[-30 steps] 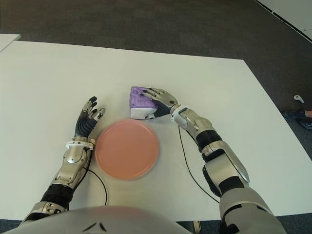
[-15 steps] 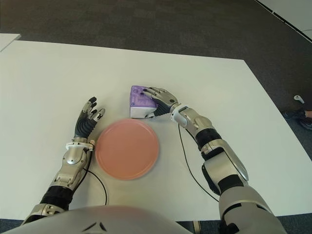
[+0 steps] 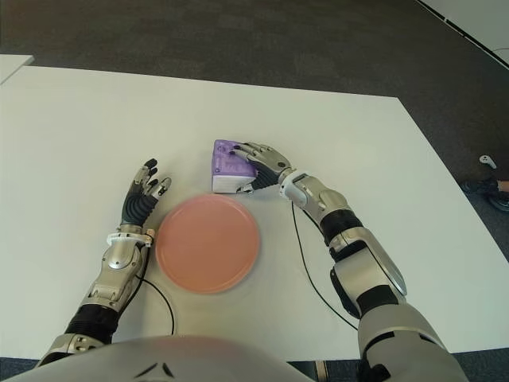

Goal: Put the tissue paper into the plate.

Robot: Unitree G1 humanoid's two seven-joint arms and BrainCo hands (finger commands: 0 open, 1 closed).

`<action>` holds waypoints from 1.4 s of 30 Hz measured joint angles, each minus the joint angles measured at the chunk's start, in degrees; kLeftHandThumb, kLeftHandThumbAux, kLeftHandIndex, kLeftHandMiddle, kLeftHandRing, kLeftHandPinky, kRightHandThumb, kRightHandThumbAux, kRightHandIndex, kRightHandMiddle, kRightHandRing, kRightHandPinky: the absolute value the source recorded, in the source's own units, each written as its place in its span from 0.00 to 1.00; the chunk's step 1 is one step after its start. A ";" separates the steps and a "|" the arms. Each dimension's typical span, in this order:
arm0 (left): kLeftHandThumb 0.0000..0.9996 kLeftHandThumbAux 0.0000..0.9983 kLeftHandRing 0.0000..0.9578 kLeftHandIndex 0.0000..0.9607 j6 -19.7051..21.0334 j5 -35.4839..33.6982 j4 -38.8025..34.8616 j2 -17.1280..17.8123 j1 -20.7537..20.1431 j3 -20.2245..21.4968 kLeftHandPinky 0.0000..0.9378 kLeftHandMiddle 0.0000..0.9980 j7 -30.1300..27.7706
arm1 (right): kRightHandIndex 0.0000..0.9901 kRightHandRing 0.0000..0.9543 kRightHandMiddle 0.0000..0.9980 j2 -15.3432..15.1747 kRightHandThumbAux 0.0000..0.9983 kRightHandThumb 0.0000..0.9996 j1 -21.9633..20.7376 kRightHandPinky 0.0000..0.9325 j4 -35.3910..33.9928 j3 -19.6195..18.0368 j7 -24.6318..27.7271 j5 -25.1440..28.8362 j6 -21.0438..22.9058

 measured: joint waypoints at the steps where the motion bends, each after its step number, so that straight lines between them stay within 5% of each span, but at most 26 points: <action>1: 0.03 0.52 0.00 0.00 0.05 -0.01 0.00 0.00 -0.01 0.02 0.00 0.00 0.00 | 0.00 0.02 0.06 -0.12 0.51 0.16 0.03 0.00 -0.15 0.01 0.06 -0.02 0.00; 5: 0.04 0.52 0.00 0.00 0.07 -0.05 0.02 -0.08 -0.04 0.06 0.00 0.00 0.00 | 0.00 0.03 0.07 -0.47 0.51 0.17 0.26 0.00 -0.79 0.16 0.07 -0.32 0.09; 13: 0.05 0.52 0.00 0.00 -0.79 -0.02 0.62 -0.40 0.02 0.33 0.01 0.00 0.01 | 0.00 0.04 0.08 5.05 0.52 0.17 -0.88 0.00 9.05 7.63 -17.83 -8.09 7.49; 18: 0.05 0.53 0.00 0.00 -1.23 0.05 0.73 -0.45 0.36 0.33 0.02 0.00 0.01 | 0.00 0.05 0.08 5.91 0.52 0.17 -3.10 0.00 13.15 11.91 -23.51 -10.56 9.91; 42: 0.02 0.56 0.00 0.00 0.78 1.10 -2.40 -1.00 2.48 0.25 0.03 0.00 0.44 | 0.00 0.07 0.10 6.02 0.53 0.17 -5.15 0.00 16.66 17.75 -30.76 -10.39 11.01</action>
